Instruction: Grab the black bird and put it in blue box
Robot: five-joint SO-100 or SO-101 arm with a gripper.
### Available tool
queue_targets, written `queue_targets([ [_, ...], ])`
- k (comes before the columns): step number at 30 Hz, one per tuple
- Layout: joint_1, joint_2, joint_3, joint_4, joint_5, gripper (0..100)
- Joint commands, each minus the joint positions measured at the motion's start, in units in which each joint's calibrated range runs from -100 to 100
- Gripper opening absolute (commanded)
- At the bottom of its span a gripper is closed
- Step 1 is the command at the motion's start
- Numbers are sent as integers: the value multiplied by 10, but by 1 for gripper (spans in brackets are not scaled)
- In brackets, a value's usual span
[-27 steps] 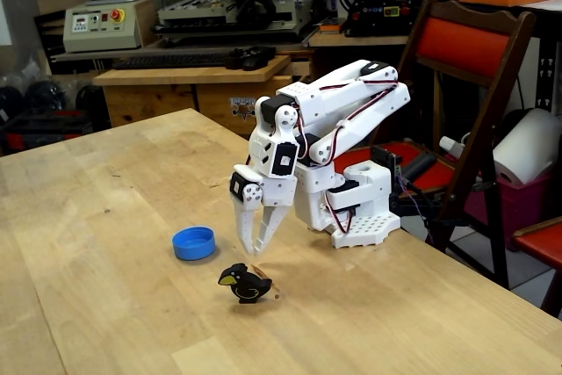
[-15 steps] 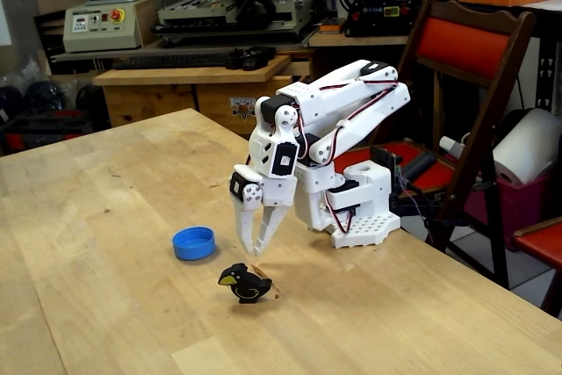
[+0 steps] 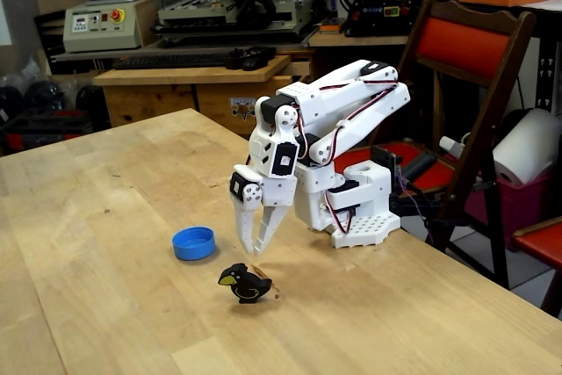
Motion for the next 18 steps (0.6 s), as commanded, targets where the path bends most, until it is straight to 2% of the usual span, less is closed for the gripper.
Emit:
queue_targets([
  [1,-1,-8,-3,-5,-1,3],
  [18,1,-8,-7,-5,-1,3],
])
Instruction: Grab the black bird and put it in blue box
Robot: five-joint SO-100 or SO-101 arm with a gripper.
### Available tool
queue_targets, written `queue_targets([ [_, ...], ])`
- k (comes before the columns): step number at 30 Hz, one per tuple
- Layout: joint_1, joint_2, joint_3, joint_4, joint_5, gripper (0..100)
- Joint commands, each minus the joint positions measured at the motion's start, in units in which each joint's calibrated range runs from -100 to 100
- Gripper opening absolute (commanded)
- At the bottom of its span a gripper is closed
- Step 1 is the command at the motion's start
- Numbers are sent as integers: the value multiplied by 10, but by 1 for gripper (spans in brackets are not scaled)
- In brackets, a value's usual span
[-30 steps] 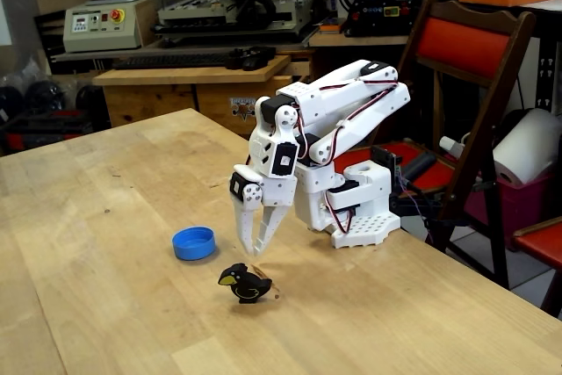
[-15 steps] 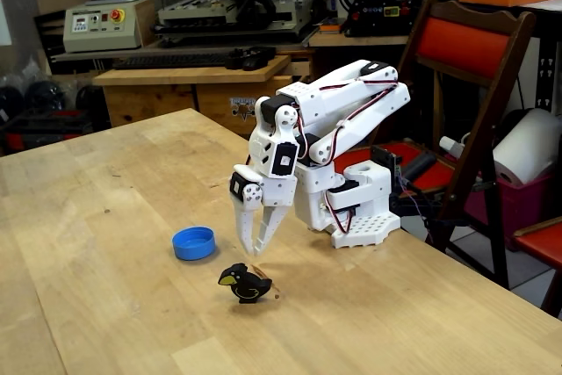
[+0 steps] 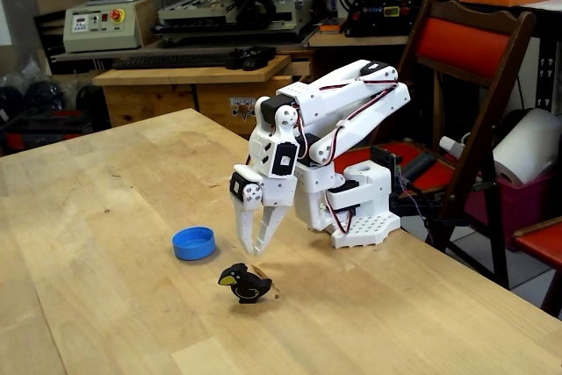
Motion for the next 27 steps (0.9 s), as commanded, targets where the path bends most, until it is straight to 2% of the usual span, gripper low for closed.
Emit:
queue_targets([
  [1,1,-8,-8,-5,-1,3],
  [17,0,-9,-118,-54,-1,3],
  [27,-2,2,-267,-55,-1,3],
])
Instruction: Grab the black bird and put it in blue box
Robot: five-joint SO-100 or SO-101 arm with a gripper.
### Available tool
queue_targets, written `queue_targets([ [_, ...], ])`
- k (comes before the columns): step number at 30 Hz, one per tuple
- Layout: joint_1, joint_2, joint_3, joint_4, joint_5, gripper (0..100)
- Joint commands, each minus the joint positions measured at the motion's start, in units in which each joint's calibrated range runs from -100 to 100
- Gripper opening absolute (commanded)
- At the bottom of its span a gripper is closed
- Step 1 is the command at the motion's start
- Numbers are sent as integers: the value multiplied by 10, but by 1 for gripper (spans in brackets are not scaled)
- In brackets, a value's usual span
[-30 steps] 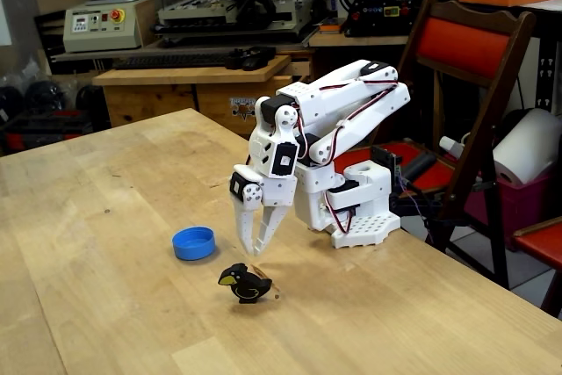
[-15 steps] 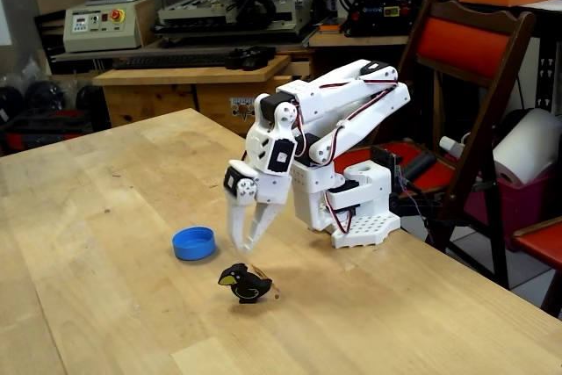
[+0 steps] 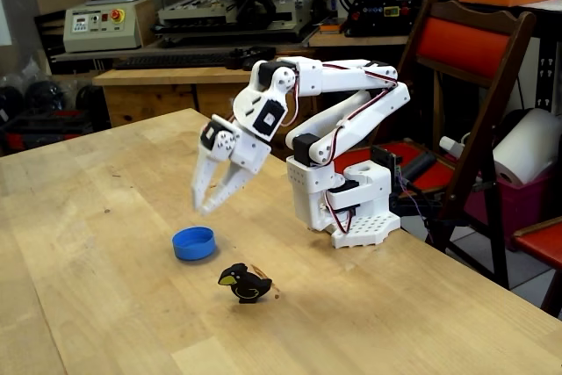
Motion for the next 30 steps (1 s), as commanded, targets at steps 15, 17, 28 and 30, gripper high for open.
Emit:
queue_targets([
  [15,-2,243,-261,-1,-1,3],
  [17,-2,274,-301,2,-1,3],
  [28,-5,365,-433,36,1,3],
  [30,-19,383,-440,61,2,3],
])
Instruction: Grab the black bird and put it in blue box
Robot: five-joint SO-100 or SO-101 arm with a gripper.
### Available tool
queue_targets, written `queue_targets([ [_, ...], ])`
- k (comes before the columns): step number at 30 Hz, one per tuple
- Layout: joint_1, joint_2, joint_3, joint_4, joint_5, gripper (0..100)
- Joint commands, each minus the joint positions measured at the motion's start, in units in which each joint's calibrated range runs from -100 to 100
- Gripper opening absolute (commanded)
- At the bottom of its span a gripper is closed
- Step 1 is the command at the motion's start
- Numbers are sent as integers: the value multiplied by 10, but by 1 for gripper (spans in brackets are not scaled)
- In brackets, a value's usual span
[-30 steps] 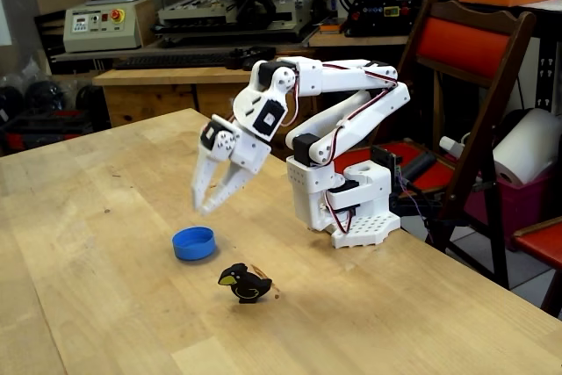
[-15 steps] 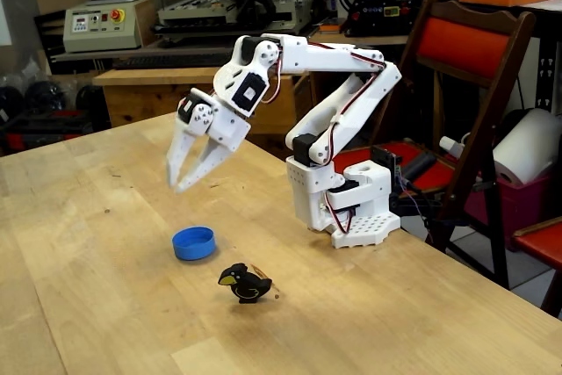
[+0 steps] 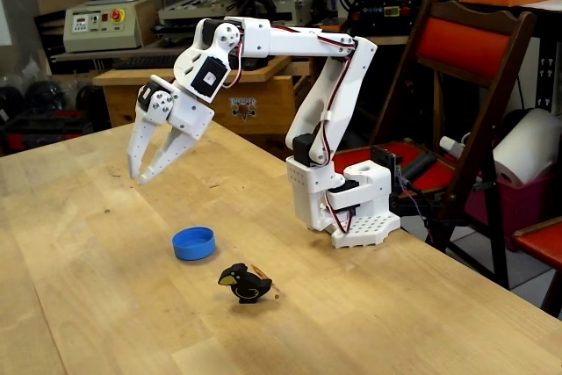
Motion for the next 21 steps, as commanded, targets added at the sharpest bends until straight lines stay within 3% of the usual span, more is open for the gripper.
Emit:
queue_targets([
  [1,-30,25,-50,45,3,3],
  [21,-180,80,-160,218,3,3],
])
